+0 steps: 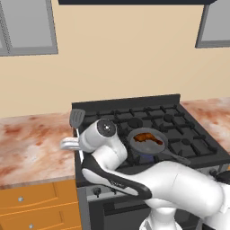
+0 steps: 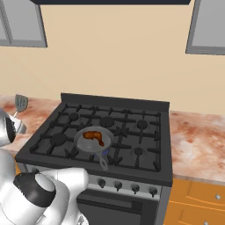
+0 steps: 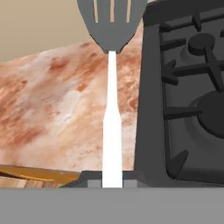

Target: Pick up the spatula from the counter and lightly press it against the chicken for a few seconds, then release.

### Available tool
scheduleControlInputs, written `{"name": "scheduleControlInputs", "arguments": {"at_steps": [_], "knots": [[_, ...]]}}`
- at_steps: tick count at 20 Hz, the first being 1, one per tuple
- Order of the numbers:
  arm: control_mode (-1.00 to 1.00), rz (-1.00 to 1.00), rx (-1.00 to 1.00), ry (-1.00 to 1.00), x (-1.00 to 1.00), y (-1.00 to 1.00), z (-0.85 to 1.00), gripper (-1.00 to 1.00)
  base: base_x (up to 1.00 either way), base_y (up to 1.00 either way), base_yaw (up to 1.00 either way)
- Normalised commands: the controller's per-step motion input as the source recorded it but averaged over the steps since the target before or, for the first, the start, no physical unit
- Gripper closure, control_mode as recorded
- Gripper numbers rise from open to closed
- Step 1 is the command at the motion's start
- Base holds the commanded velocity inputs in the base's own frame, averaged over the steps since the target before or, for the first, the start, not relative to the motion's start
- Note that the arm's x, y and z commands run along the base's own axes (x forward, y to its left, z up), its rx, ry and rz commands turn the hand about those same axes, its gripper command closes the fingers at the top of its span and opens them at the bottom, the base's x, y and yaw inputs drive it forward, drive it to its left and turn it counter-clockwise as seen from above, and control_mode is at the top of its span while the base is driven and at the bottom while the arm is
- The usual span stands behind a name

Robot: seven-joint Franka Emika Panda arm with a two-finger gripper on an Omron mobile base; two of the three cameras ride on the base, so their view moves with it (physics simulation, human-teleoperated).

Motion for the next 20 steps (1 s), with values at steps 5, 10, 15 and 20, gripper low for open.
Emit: {"name": "scheduleControlInputs", "arguments": {"at_steps": [5, 10, 15, 20], "knots": [[-1.00, -0.17, 0.16, 0.15, 0.00, -0.29, 0.20, 1.00, 0.00, 0.00, 0.00], [-1.00, -0.19, 0.18, 0.22, 0.00, -0.25, 0.16, 1.00, 0.00, 0.00, 0.00], [-1.00, -0.15, 0.09, 0.17, 0.06, -0.08, 0.05, 1.00, 0.00, 0.00, 0.00], [-1.00, -0.15, 0.04, 0.12, 0.01, -0.06, 0.00, 1.00, 0.00, 0.00, 0.00]]}}
